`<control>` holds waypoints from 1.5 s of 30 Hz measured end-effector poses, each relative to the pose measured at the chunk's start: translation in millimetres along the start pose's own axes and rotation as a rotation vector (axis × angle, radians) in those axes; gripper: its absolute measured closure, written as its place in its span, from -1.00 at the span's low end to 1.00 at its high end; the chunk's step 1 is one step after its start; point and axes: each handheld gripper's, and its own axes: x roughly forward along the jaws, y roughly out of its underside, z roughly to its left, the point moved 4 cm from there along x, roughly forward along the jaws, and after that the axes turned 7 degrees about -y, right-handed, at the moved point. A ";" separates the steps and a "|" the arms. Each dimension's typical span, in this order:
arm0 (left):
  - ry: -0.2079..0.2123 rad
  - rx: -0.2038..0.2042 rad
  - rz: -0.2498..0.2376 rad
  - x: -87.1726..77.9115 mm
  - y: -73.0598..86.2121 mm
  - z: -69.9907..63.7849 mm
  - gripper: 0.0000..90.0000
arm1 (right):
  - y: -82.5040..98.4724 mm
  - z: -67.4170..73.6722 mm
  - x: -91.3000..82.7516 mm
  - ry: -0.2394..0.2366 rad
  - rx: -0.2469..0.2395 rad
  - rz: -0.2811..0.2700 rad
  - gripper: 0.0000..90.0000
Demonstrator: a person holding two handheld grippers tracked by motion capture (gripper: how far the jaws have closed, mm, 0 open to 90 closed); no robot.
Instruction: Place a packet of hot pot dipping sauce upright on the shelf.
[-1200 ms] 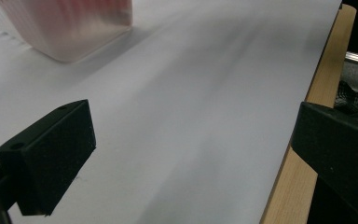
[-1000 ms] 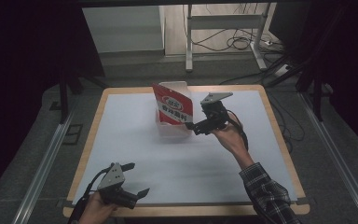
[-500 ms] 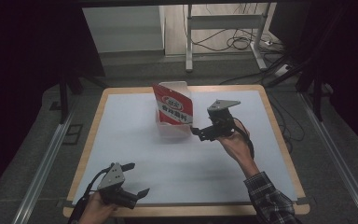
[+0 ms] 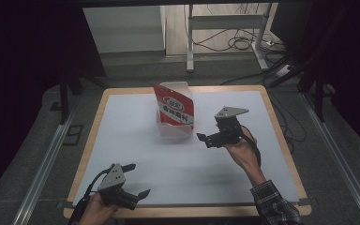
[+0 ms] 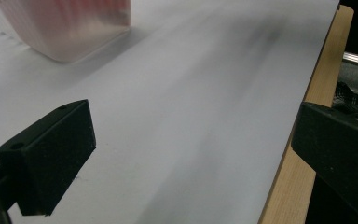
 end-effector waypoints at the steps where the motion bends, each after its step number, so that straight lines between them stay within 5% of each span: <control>1: 0.000 0.000 0.000 0.0 0.0 0.0 -1.00 | 1.1 0.5 -1.1 0.002 -0.001 0.003 -1.00; 25: -0.001 -0.015 -0.003 -0.7 -0.1 1.6 -1.00 | 22.1 11.6 -20.5 0.039 -0.050 0.036 -1.00; 45: -0.001 -0.019 -0.005 -0.8 -0.1 2.1 -1.00 | 43.2 14.8 -41.7 0.058 -0.043 0.034 -1.00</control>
